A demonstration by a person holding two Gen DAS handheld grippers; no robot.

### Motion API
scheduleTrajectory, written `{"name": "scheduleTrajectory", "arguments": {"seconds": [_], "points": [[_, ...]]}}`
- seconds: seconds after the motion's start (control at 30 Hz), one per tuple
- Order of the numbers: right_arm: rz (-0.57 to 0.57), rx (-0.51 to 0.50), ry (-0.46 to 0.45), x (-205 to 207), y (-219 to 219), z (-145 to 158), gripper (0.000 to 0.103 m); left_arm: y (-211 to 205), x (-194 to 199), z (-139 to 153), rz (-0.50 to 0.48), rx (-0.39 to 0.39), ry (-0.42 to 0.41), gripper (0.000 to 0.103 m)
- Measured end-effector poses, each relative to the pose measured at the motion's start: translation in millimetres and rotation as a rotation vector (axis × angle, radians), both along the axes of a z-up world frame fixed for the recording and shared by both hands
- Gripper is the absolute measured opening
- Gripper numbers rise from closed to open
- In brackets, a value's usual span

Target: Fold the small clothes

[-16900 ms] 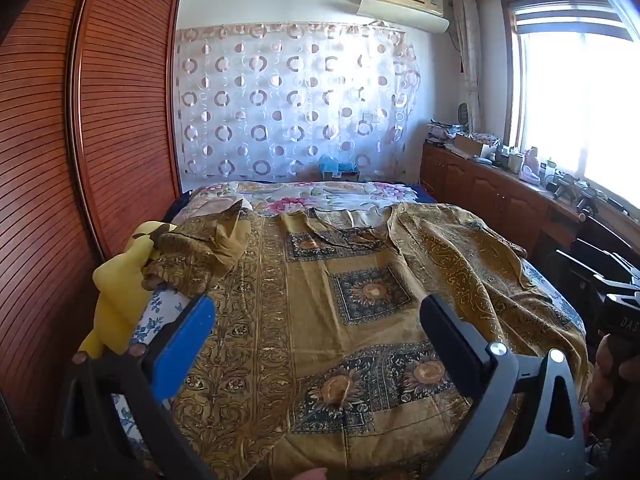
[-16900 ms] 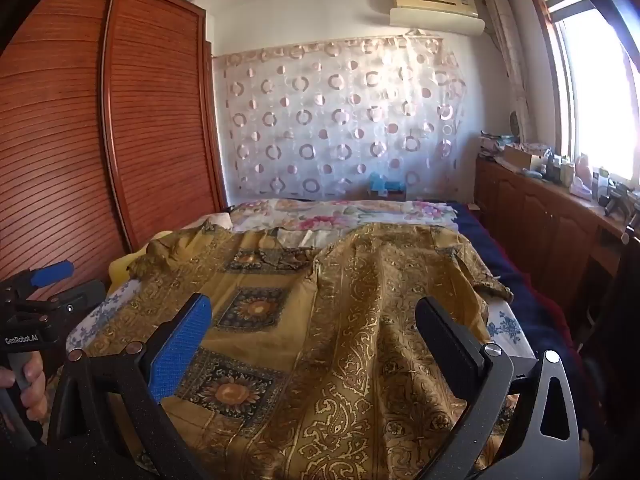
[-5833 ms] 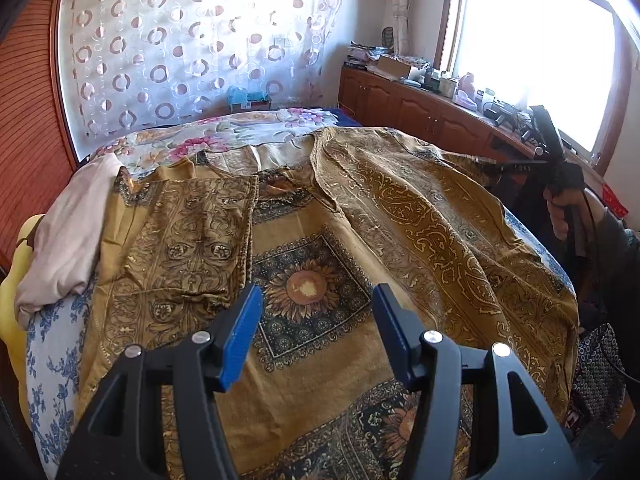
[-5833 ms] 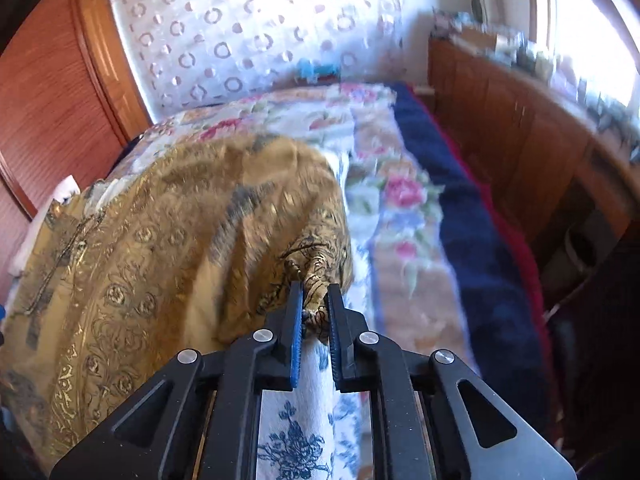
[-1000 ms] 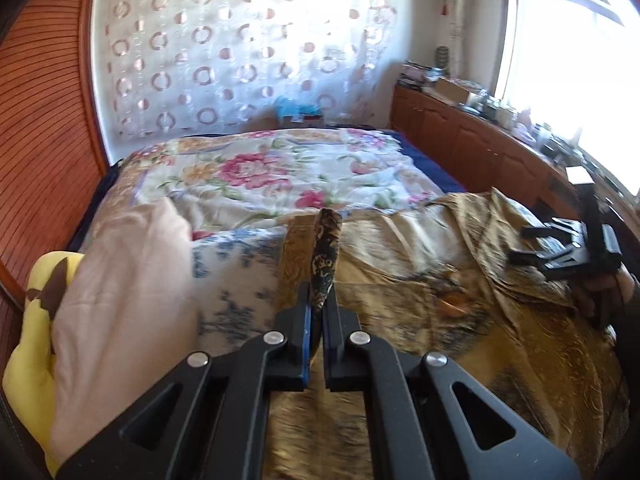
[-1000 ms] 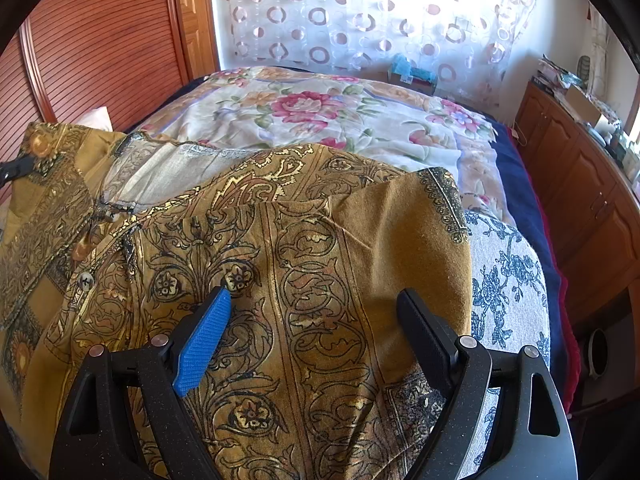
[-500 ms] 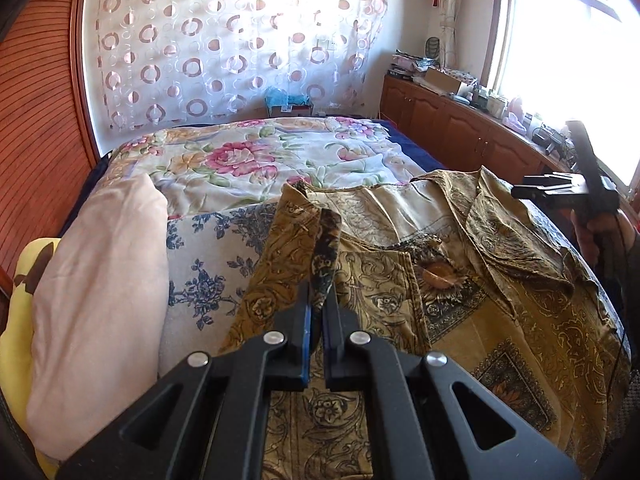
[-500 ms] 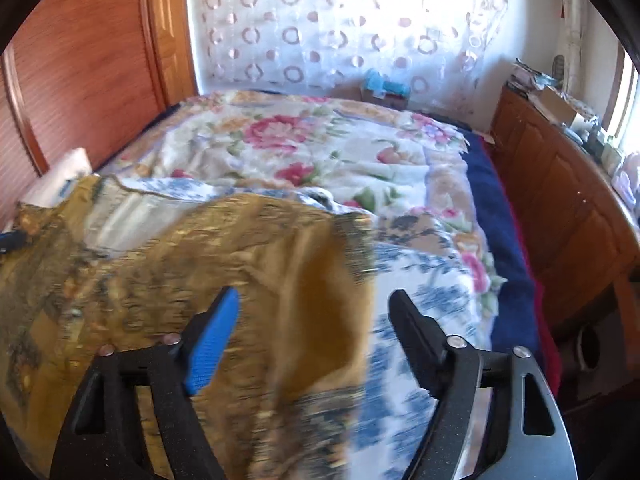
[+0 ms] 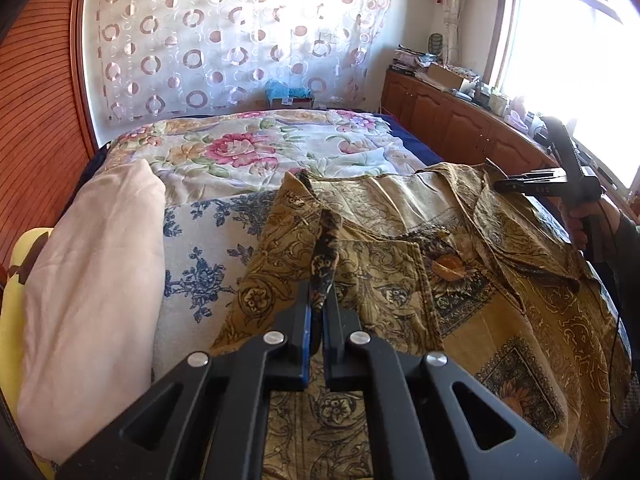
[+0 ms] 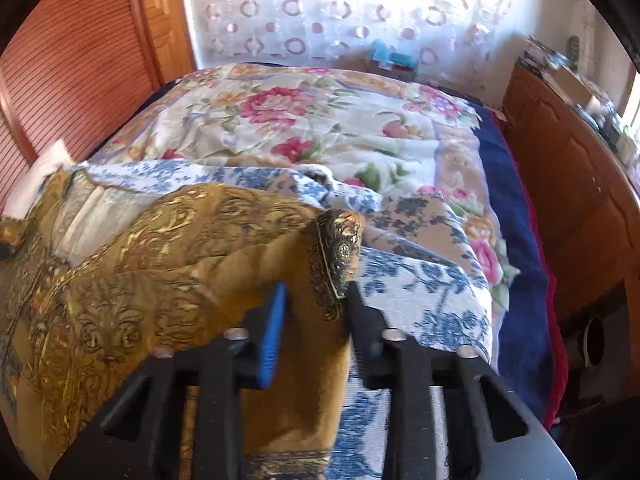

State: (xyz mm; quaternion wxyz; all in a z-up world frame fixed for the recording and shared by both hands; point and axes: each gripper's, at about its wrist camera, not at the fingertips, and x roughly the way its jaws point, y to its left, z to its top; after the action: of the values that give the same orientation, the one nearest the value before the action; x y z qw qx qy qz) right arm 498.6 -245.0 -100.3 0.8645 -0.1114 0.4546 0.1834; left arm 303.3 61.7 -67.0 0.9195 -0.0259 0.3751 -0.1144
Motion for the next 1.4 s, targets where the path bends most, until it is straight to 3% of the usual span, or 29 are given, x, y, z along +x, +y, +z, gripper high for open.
{"name": "scheduleTrajectory", "arguments": {"seconds": [0.1, 0.4, 0.57, 0.83, 1.03, 1.3, 1.4], "points": [[0.021, -0.028, -0.02, -6.9, 9.0, 3.5, 0.003, -2.7, -5.4, 8.5, -0.005, -0.003, -0.021, 0.0], [0.019, 0.068, -0.139, -51.7, 8.5, 57.2, 0.002, 4.7, -57.4, 59.1, 0.022, -0.018, -0.139, 0.0], [0.049, 0.103, -0.201, -103.9, 8.5, 89.4, 0.002, 8.9, -101.3, 80.6, 0.035, -0.022, -0.192, 0.0], [0.07, 0.115, -0.236, -184.9, 0.5, 111.9, 0.001, 16.5, -164.3, 89.9, 0.058, -0.011, -0.229, 0.0], [0.029, 0.172, -0.225, -246.2, -29.9, 107.0, 0.001, 19.5, -213.1, 79.5, 0.073, -0.028, -0.22, 0.0], [-0.018, 0.209, -0.147, -334.1, -71.0, 69.6, 0.001, 42.8, -274.0, 55.1, 0.135, -0.096, -0.165, 0.0], [-0.041, 0.235, -0.128, -359.7, -83.7, 62.8, 0.001, 49.5, -290.9, 53.6, 0.156, -0.085, -0.161, 0.0]]}}
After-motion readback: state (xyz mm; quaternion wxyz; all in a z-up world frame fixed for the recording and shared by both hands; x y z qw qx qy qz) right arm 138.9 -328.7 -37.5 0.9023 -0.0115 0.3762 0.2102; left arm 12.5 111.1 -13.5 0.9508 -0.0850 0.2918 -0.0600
